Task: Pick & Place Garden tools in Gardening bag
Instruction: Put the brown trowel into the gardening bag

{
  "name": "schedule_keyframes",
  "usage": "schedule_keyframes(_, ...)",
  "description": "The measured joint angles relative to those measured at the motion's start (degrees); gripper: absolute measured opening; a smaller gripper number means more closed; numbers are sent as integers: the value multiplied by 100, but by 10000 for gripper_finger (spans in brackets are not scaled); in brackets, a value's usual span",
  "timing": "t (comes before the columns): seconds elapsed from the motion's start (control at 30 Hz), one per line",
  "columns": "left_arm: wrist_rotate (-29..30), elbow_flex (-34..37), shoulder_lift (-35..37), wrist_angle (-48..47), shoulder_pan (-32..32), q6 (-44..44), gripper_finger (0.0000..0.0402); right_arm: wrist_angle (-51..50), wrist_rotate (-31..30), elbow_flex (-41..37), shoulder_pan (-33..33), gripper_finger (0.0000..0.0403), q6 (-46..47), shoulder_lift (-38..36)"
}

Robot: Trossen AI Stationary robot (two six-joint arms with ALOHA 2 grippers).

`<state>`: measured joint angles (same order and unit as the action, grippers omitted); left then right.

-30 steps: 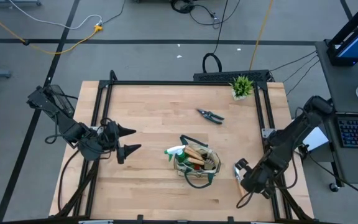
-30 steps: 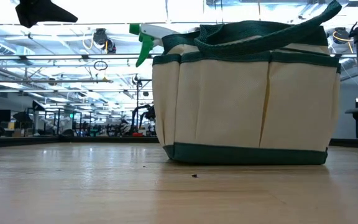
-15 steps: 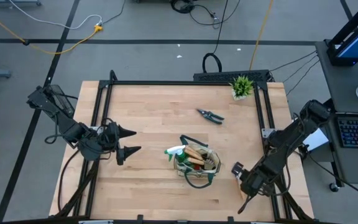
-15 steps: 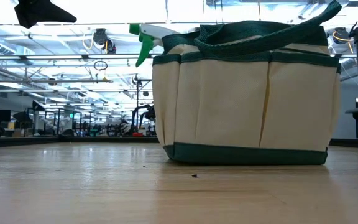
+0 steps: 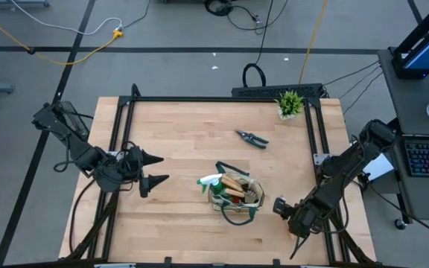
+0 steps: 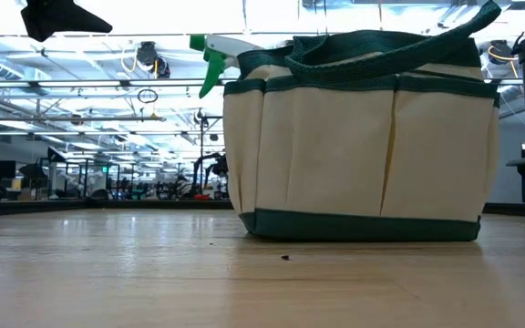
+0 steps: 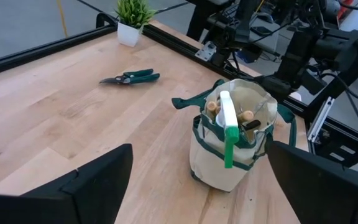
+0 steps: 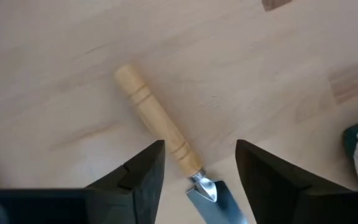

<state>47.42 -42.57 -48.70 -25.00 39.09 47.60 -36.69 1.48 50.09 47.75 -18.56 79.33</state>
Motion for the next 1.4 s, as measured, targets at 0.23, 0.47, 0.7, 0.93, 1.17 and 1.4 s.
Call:
schedule_keyframes(0.23,-97,0,1,-4,0,-73,377,21,2,-148,0,191,-563,0)
schedule_keyframes(0.47,-111,0,-1,-6,0,-82,371,572,-22,-437,0,191,-1451,0)
schedule_keyframes(0.7,-111,0,-3,-6,0,-95,383,706,-15,-809,0,190,-1754,0)
schedule_keyframes(0.93,-109,0,-3,-4,0,-70,381,1307,-260,-1168,0,190,-2031,0)
schedule_keyframes(1.17,-107,0,-3,-2,0,23,371,1528,-319,-1310,0,189,-2166,-17)
schedule_keyframes(1.4,-107,0,-3,-2,0,40,376,1506,-286,-1318,-13,148,-2145,-11)
